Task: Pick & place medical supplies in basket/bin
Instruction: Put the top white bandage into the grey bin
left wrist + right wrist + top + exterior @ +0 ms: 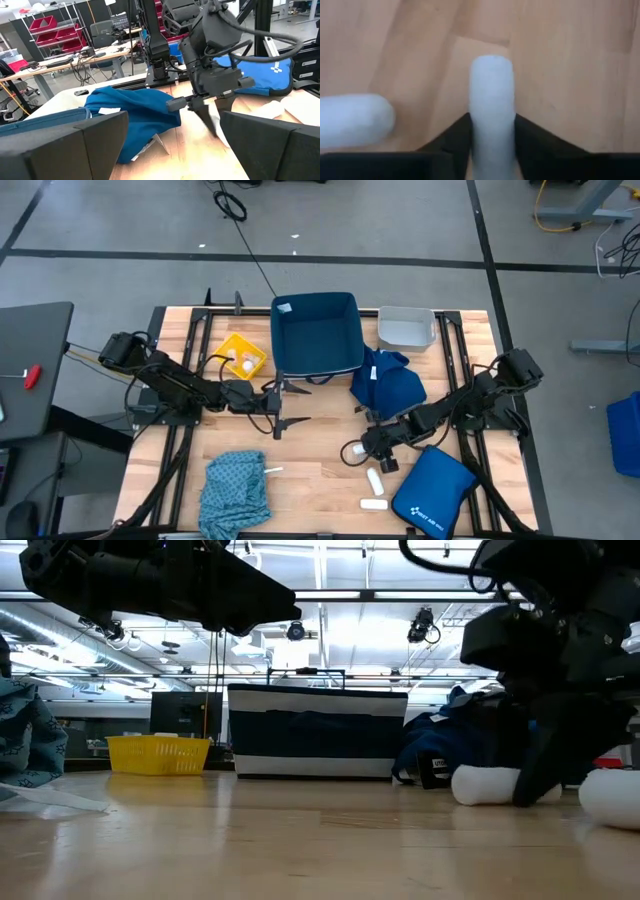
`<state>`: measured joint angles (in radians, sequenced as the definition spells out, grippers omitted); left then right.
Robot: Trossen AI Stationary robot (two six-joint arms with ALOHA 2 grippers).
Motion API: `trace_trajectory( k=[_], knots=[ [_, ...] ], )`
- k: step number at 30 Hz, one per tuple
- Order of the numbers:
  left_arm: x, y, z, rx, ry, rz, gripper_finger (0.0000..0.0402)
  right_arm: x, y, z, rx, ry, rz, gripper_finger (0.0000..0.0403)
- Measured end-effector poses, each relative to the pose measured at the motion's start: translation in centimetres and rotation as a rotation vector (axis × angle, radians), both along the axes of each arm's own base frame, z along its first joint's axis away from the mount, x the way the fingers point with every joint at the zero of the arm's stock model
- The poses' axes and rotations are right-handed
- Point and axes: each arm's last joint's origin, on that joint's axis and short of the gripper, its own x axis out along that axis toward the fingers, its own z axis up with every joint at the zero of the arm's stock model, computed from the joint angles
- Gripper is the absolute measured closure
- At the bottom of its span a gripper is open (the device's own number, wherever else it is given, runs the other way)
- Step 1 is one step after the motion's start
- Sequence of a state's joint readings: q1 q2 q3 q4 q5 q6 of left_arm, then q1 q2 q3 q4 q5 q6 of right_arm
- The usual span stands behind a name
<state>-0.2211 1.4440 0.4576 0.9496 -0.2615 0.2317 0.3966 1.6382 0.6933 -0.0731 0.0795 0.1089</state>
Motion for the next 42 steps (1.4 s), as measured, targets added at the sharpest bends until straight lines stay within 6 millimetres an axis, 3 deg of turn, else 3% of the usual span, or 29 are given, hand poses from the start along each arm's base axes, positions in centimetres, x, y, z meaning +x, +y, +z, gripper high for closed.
trace_trajectory(
  k=[3, 5, 14, 30, 33, 42],
  knots=[
    [0.0, 0.0, 0.0, 0.001, 0.003, 0.000, 0.0083, 0.2, 0.6, 0.4, 0.009, -0.017, 0.008, 0.0349],
    [0.0, 0.0, -0.1, 0.001, 0.006, 0.001, 0.0083, 0.3, 0.9, 0.6, 0.011, -0.023, 0.016, 0.0371],
    [0.0, 0.1, 0.0, -0.003, 0.005, 0.019, 0.0083, 1.0, 2.0, 1.5, 0.083, -0.130, 0.002, 0.0371],
    [0.0, 0.1, 0.0, -0.010, 0.004, 0.019, 0.0083, 3.1, 4.4, 5.9, 0.207, -0.671, 0.177, 0.0371],
    [0.0, 0.1, -0.1, -0.011, 0.008, 0.019, 0.0083, 2.6, 4.3, 6.0, 0.266, -0.761, 0.231, 0.0371],
    [0.0, 0.1, -0.1, -0.014, 0.013, 0.019, 0.0083, -1.6, 2.0, 3.2, 0.367, -0.892, 0.179, 0.0371]
  ],
)
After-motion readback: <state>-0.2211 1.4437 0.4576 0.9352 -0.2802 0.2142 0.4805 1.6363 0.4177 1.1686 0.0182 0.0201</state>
